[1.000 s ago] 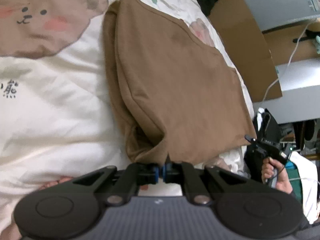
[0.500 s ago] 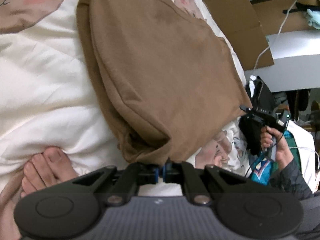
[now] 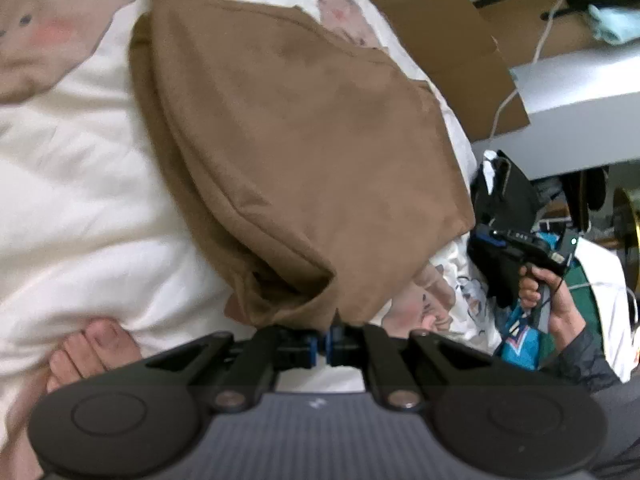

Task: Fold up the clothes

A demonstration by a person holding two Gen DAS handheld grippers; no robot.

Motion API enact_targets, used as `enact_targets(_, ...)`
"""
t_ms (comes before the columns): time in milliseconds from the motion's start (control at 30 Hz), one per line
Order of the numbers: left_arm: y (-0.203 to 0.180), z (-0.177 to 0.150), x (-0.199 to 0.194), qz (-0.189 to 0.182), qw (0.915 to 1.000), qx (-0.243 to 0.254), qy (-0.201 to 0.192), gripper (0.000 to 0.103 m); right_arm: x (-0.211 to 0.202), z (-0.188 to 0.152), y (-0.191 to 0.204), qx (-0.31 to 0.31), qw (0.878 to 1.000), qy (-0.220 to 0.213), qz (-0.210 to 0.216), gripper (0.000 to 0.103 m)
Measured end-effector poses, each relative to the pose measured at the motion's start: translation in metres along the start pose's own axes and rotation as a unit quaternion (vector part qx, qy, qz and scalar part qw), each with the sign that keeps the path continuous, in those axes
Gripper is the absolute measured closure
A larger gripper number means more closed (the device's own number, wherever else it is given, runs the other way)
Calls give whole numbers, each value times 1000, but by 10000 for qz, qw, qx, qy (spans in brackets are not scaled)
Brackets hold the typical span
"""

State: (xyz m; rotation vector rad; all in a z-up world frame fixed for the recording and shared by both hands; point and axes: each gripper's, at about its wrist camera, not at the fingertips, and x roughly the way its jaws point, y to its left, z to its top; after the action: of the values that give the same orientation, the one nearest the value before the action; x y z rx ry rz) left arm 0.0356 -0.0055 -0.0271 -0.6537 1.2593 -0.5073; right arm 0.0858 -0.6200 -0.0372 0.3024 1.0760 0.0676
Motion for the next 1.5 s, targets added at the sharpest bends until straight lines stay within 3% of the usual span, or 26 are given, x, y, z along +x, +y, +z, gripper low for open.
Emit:
enact_targets(167,-20,15,-7,-41,9993,380,-25,99,-20,-1,1,132,9991,-332,242,73)
enact_targets(400,-55,40,-10,-117,9955,943,19,99,-31,-5,36,-460,9958,-580,531,71)
enact_targets(767,-78,75,-2,-296,9947,980,109,99,-33,-7,89,-1288,9808,-673,1301,66)
enact_targets(1000,-90,95,2,-444,9922,1161,-4,99,-23,-12,132,-1963,9671,-548,1521,65)
enact_targets(1167,-85,100,4,-592,9931,982,-249,99,-20,-15,157,-2261,9569,-424,1774,64)
enact_targets(1500,-80,108,9,-827,9927,578,-654,99,-34,-26,208,-3040,9239,-261,2309,58)
